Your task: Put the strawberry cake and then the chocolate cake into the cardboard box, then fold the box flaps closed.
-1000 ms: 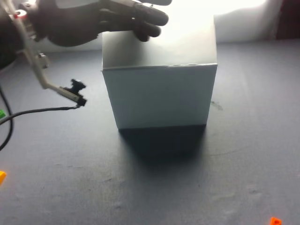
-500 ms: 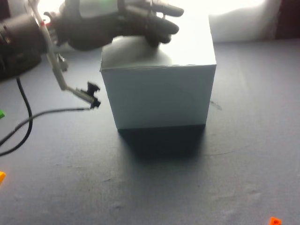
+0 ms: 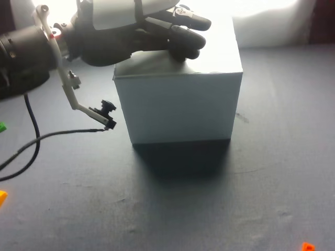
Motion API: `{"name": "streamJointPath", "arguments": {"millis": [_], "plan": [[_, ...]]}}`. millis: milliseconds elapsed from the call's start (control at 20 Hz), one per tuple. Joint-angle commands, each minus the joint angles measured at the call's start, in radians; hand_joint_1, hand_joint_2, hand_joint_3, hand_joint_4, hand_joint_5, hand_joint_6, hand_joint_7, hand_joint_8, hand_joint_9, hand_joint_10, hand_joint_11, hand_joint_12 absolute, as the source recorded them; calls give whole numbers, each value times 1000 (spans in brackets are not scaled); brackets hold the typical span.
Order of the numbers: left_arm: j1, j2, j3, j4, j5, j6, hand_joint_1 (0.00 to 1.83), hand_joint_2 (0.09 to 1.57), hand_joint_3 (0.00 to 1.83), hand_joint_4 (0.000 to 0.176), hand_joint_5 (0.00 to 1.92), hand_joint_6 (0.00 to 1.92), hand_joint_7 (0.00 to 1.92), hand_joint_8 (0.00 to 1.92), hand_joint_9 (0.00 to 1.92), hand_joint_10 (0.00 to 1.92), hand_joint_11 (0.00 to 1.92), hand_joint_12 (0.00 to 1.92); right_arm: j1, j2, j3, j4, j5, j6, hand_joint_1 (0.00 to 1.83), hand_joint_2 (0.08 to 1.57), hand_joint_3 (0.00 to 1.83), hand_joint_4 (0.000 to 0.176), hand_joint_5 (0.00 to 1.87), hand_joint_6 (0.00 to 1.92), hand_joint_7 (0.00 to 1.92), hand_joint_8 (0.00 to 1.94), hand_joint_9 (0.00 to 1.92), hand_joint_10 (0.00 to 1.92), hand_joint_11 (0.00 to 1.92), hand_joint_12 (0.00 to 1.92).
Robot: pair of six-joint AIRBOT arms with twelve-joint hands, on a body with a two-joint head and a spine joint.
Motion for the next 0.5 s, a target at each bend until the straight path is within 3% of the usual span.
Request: {"name": "streamJointPath", "arguments": {"millis": [0, 250, 350, 450], "plan": [[-15, 11, -2, -18, -64, -18, 279, 1231, 0, 0, 851, 0, 1019, 0, 835, 502, 442, 1365, 8, 12, 1, 4, 111, -2, 82, 1317, 3, 0, 622, 1040, 627, 1244, 434, 1546, 264, 1921], [-73, 62, -25, 48, -67, -51, 270, 1239, 0, 0, 842, 2, 1005, 3, 769, 628, 402, 1426, 8, 12, 1, 4, 111, -2, 99, 1294, 0, 0, 623, 1124, 641, 1218, 470, 1510, 307, 1921], [-93, 94, -50, 66, -65, -61, 235, 1248, 3, 0, 837, 0, 1007, 3, 759, 640, 414, 1419, 8, 12, 1, 4, 111, -2, 51, 1309, 3, 0, 596, 1019, 614, 1176, 439, 1528, 306, 1921], [-116, 131, -80, 120, -63, -89, 260, 1243, 0, 0, 837, 1, 1011, 4, 765, 641, 416, 1422, 8, 12, 1, 4, 111, -2, 63, 1317, 2, 0, 563, 1075, 589, 1243, 428, 1552, 303, 1921]]}}
